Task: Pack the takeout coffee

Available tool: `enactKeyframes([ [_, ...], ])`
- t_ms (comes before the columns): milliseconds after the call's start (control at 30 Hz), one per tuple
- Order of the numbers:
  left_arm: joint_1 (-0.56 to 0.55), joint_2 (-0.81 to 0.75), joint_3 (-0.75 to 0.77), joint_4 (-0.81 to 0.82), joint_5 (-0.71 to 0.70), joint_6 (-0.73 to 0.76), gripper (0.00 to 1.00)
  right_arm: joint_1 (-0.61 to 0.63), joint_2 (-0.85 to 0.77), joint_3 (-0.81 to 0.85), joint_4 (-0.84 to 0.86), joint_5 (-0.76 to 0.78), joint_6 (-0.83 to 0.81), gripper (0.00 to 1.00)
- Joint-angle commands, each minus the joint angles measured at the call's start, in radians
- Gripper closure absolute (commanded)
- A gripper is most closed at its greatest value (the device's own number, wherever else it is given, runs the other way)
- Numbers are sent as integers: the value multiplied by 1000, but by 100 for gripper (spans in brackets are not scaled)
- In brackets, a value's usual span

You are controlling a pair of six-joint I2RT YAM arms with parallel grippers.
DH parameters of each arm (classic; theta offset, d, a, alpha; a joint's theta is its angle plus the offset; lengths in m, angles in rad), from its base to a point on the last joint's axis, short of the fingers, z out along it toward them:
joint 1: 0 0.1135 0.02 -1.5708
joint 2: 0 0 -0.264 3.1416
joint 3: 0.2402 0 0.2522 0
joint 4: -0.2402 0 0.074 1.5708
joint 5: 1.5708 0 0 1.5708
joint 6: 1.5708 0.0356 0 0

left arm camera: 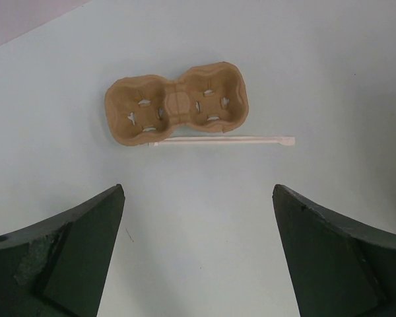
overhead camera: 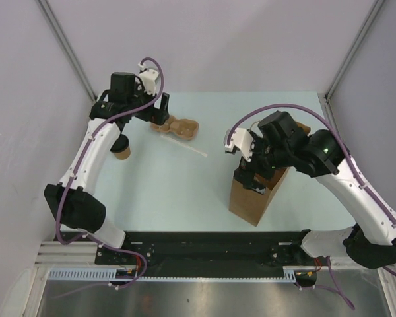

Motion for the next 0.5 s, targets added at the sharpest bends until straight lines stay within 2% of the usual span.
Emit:
enactKeyframes([
  [0,3,21,67,-18,51,-23,1,7,-19,134,45,11,-17,0],
  [200,23,87,155,-51,102,-20,1,-74,12,409,65,-7,27,0],
  [333,87,173,244,-79,186,-71,0,-267,19,479,129,-90,53,0],
  [400,112,217,288,-82,220,-63,0,-439,26,453,125,-189,49,0],
  [433,117,234,301,-84,234,-55,1,-574,35,440,128,-237,50,0],
  [467,120,251,334,-96,242,-46,1,-633,47,424,125,-283,49,0],
])
